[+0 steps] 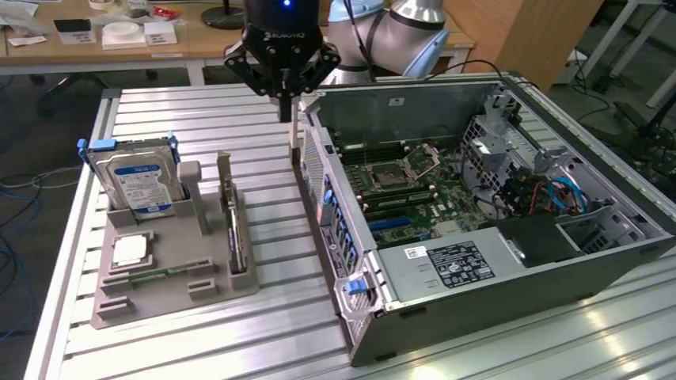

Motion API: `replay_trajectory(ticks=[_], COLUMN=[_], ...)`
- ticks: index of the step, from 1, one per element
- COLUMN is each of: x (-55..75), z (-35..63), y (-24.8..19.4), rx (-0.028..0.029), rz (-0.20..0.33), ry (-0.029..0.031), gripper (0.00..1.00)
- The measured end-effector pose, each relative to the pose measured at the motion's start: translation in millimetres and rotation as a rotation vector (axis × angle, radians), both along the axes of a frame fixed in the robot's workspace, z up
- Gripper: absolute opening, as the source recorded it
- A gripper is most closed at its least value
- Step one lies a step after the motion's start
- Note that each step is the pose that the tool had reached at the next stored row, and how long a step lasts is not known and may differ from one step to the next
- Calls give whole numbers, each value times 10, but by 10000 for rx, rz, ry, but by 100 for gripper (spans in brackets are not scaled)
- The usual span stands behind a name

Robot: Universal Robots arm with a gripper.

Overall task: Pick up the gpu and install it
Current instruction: 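Reach for the gpu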

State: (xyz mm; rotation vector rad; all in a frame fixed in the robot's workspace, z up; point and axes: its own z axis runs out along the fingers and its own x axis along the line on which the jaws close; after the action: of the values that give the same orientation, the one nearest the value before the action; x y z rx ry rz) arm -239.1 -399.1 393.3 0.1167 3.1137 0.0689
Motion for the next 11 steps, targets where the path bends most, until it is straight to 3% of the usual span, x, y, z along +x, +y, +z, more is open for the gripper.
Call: replay_trajectory(ticks=[11], x=[-376], z=[0], y=[-14], rx=[0], rz=[4], ry=[0], gripper=[11])
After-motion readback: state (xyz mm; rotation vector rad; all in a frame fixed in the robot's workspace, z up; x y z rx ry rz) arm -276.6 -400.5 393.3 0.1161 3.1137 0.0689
